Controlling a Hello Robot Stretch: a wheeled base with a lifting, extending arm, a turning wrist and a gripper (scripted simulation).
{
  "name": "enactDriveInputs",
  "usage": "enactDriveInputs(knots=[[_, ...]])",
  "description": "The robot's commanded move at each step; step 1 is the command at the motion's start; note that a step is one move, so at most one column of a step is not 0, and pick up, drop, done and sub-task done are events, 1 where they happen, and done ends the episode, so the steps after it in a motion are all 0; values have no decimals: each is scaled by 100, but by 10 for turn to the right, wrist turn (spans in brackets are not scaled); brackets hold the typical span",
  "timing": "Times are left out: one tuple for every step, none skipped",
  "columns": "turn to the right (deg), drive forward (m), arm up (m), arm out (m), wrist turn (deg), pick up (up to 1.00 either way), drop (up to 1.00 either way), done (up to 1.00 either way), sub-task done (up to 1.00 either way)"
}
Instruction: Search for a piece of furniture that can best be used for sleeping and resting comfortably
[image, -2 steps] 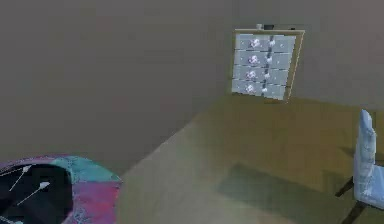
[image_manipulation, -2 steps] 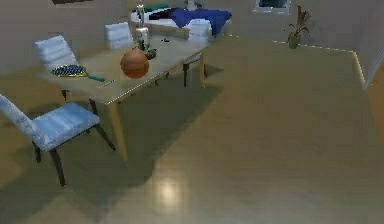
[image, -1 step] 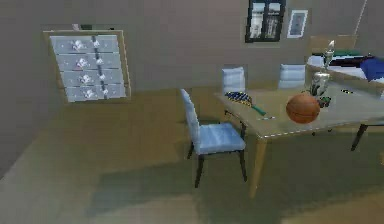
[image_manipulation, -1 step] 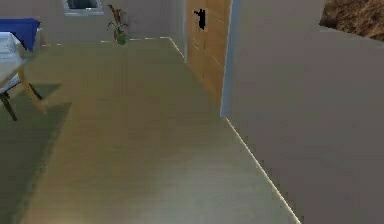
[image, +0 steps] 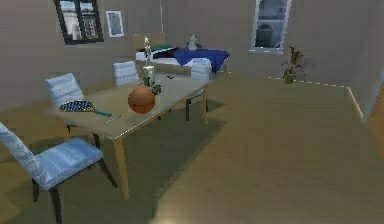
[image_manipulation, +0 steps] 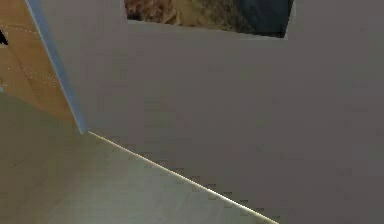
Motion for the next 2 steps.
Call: enactDriveInputs(knots=[[270,0,0,0,0,0,0,0,0],[0,15,0,0,0,0,0,0,0]])
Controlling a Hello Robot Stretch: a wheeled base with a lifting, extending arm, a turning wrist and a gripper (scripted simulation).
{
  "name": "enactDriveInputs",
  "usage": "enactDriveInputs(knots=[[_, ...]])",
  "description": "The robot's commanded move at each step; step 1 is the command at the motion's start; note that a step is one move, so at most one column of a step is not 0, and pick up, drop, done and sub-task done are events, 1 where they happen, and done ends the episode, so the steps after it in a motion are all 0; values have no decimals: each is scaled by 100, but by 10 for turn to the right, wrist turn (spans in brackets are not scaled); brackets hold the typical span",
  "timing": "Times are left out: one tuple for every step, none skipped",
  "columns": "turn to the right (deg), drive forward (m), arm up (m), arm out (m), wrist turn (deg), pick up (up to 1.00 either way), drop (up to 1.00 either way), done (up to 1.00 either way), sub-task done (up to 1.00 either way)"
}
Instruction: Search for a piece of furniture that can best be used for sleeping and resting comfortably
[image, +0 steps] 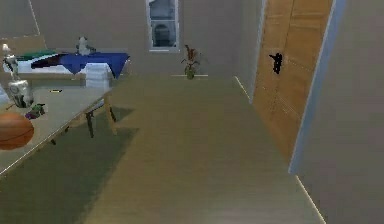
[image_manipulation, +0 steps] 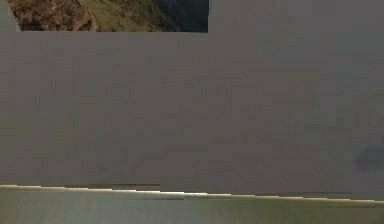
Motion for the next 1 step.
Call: enactDriveInputs(knots=[[-30,0,0,0,0,0,0,0,0]])
